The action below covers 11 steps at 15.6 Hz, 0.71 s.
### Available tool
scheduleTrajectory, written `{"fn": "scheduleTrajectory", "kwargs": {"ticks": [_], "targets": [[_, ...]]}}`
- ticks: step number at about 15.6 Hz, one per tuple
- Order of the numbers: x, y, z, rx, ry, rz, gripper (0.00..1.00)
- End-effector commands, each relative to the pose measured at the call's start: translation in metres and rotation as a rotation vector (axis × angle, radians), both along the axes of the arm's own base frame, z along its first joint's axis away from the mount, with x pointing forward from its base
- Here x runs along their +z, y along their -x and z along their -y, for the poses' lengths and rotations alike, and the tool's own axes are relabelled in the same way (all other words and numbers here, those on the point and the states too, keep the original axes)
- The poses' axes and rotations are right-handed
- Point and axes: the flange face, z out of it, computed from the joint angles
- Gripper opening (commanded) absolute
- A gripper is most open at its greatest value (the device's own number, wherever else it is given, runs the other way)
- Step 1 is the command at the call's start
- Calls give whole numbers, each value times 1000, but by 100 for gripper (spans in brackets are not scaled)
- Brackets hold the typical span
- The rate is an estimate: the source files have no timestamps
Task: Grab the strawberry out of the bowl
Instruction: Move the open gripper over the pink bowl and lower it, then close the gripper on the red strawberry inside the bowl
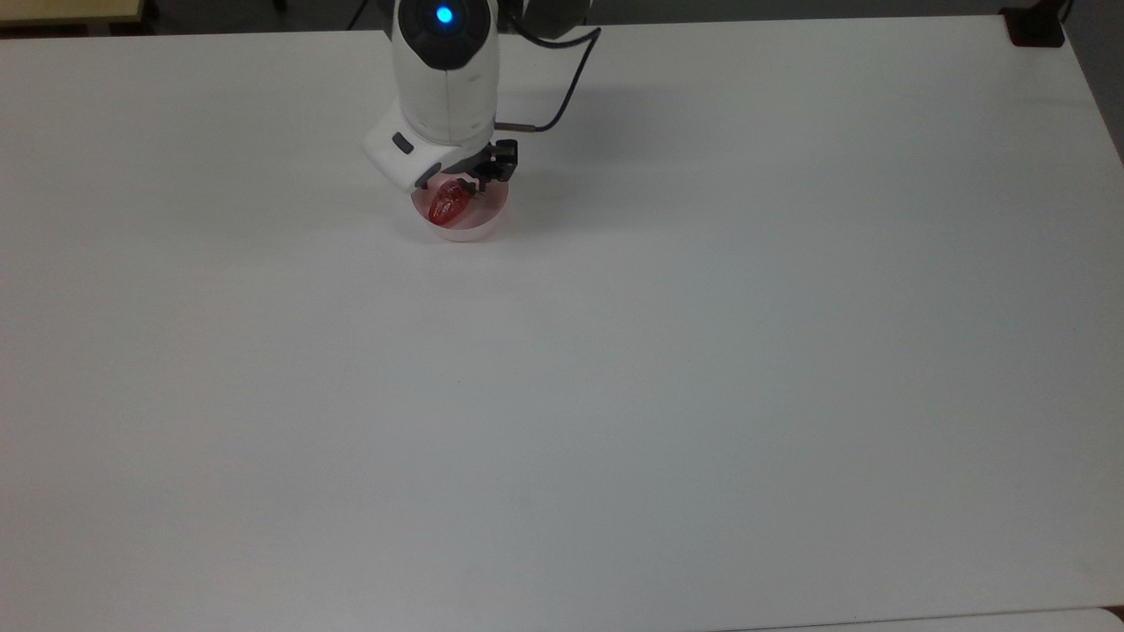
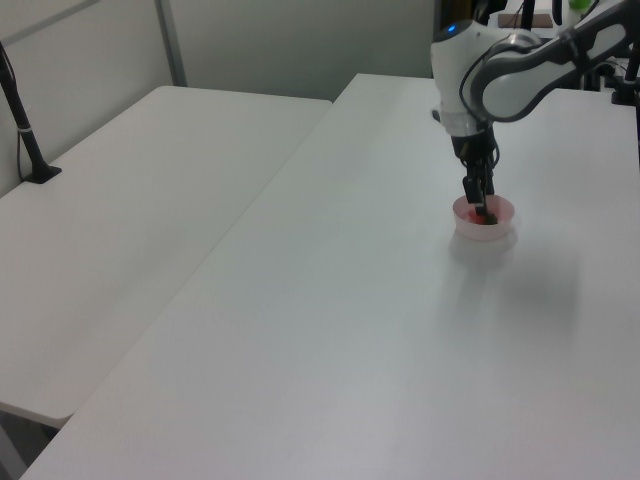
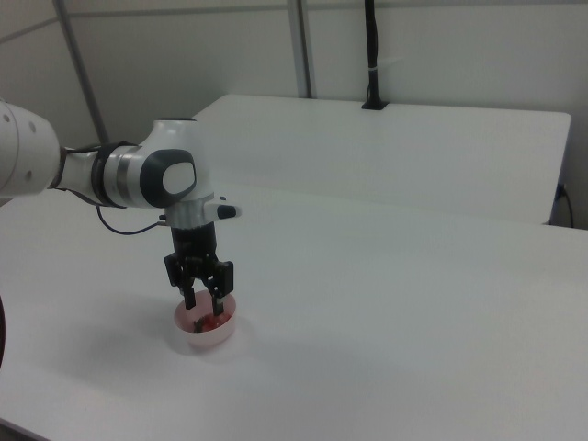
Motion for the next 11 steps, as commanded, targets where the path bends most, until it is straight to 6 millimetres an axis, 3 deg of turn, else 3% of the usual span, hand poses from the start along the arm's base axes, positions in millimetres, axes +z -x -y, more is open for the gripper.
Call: {"fn": "scheduleTrajectory", "kwargs": {"ticks": [1,7,11], "targets": [[-12,-7,-5,-71,-27,49,69],[-22,-9,-1,-88,-31,52,68],[-23,-8,-1,-91,-30,50,49]]}}
